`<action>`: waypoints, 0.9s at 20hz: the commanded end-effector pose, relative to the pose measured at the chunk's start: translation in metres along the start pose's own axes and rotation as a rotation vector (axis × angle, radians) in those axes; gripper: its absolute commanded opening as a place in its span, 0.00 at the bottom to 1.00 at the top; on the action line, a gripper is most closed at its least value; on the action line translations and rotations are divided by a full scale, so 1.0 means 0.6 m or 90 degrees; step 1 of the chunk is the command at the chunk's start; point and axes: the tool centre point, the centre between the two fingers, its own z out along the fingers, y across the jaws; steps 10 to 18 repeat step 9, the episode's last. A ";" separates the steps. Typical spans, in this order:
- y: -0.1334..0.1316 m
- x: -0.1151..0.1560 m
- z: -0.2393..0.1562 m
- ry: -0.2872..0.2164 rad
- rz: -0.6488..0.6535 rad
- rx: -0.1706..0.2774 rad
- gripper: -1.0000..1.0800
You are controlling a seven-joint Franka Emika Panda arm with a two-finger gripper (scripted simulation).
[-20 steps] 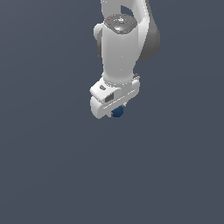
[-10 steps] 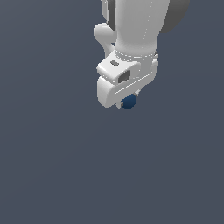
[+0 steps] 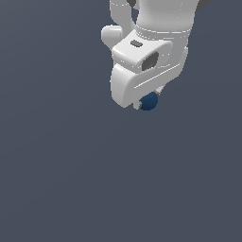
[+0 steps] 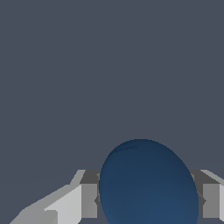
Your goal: Pick up the object and move it to a goal position.
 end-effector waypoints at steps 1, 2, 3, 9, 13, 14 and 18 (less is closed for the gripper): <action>0.000 0.006 -0.012 0.000 0.000 0.000 0.00; 0.000 0.008 -0.015 0.000 0.000 0.000 0.00; 0.000 0.009 -0.017 0.000 0.000 0.000 0.00; -0.001 0.013 -0.024 0.000 0.000 0.000 0.00; -0.001 0.013 -0.024 0.000 0.000 0.000 0.00; -0.001 0.013 -0.024 0.000 0.000 0.000 0.00; -0.001 0.013 -0.024 0.000 0.000 0.000 0.00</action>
